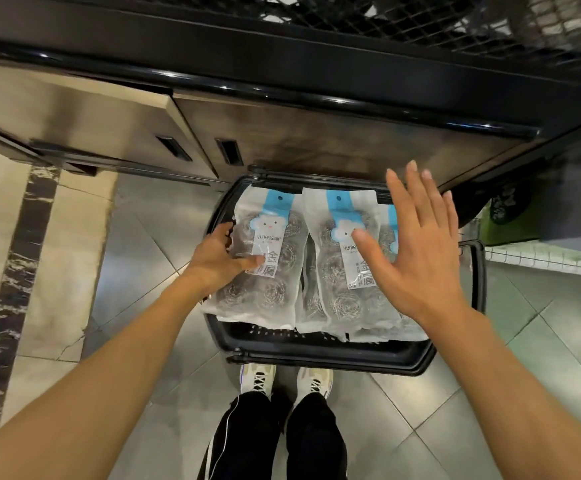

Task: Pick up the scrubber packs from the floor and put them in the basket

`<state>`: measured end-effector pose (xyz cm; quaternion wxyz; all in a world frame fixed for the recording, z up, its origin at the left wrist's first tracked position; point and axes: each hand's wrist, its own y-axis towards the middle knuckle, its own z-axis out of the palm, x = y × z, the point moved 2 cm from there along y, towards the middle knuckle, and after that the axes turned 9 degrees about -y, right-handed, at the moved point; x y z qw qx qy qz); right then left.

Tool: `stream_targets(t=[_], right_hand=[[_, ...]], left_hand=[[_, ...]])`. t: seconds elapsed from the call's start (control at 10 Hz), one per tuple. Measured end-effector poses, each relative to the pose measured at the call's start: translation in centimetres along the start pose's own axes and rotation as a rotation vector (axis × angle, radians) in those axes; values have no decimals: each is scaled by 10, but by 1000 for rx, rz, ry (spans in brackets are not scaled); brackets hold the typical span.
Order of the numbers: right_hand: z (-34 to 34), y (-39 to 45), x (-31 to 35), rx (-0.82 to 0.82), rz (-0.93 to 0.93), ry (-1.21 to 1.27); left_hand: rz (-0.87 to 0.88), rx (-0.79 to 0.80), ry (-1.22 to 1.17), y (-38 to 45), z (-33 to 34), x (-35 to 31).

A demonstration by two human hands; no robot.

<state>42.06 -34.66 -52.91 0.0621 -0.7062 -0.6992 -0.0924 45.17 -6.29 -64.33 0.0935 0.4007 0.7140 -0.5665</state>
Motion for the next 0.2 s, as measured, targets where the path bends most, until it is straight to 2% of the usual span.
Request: stream_targets(t=[0.1,0.2], right_hand=[[-1,-5,1,1,-2,-12],[-10,-10,8,6,-30,-2]], left_hand=[[85,-30,112,-6,0,-1],[189,-29,-44,-15,2,0]])
